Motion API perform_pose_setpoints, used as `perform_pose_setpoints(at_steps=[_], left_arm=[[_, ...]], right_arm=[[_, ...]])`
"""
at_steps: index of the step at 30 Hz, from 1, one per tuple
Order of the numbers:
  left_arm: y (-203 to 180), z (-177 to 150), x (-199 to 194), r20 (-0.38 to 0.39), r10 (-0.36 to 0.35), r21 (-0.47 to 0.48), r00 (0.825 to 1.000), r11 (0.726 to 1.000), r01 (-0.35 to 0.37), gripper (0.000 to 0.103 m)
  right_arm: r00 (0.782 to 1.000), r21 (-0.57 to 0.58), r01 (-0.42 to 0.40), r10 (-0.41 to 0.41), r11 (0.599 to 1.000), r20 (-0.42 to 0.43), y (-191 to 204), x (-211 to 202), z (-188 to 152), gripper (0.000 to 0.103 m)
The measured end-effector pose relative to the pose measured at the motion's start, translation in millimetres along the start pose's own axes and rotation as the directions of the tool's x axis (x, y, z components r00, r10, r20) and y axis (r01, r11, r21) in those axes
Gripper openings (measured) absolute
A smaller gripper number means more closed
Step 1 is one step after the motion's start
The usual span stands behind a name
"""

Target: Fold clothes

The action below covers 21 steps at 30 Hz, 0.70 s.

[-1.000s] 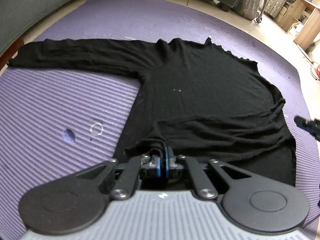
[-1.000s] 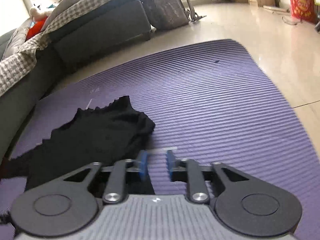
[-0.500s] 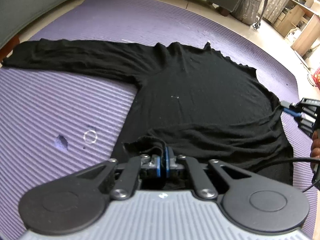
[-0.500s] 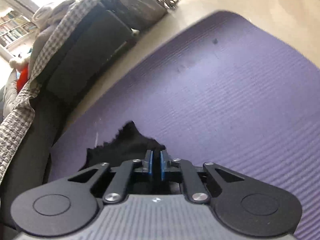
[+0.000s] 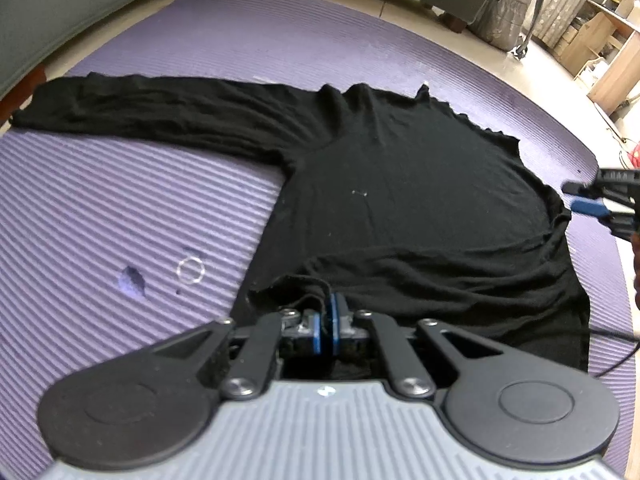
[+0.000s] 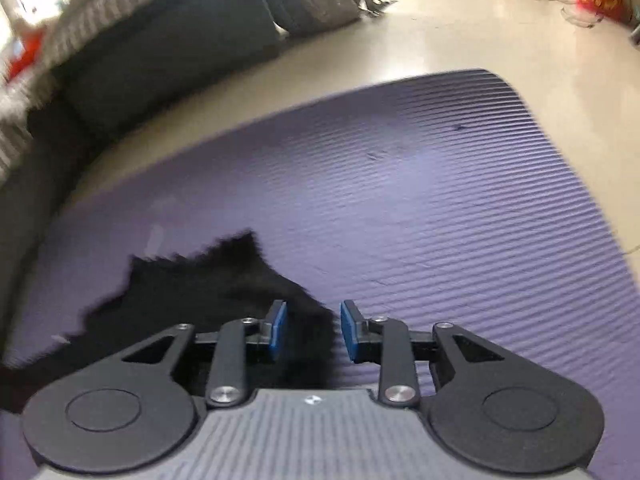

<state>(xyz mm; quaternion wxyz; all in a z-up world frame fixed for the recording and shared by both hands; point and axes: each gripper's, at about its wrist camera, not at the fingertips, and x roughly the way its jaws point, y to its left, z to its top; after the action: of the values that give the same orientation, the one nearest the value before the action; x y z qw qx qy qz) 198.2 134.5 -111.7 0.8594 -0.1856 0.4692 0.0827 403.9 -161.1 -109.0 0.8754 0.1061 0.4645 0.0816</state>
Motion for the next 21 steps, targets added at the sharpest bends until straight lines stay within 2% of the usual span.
perform_pose_setpoints(at_steps=[3, 4, 7, 8, 14, 19, 21], left_arm=[[-2, -1, 1, -0.003, 0.004, 0.016, 1.000, 1.000, -0.004, 0.005], [-2, -1, 1, -0.005, 0.006, 0.018, 1.000, 1.000, -0.006, 0.005], [-1, -1, 0, -0.005, 0.009, 0.017, 1.000, 1.000, -0.009, 0.005], [-1, -2, -1, 0.000, 0.010, 0.015, 1.000, 1.000, -0.010, 0.005], [-2, -3, -5, 0.019, 0.013, 0.019, 1.000, 1.000, -0.013, 0.005], [3, -9, -11, 0.003, 0.043, 0.036, 0.999, 0.998, -0.043, 0.005], [8, -7, -11, -0.019, 0.024, 0.007, 1.000, 1.000, -0.023, 0.005]], right_arm=[[0.999, 0.069, 0.021, -0.018, 0.997, -0.037, -10, 6, -1, 0.031], [0.999, 0.091, 0.003, 0.000, 0.996, -0.039, -13, 7, -1, 0.030], [0.998, 0.122, -0.055, 0.060, 0.991, -0.037, -12, 11, 0, 0.004], [0.996, 0.109, -0.085, 0.089, 0.990, -0.029, -7, 11, 1, 0.003], [0.997, -0.006, -0.074, 0.074, 0.997, -0.023, 26, 18, 7, 0.003], [0.995, -0.010, -0.072, 0.071, 0.997, -0.074, 34, 33, 7, 0.005], [0.997, -0.026, -0.042, 0.041, 0.999, -0.065, 37, 31, 6, 0.018]])
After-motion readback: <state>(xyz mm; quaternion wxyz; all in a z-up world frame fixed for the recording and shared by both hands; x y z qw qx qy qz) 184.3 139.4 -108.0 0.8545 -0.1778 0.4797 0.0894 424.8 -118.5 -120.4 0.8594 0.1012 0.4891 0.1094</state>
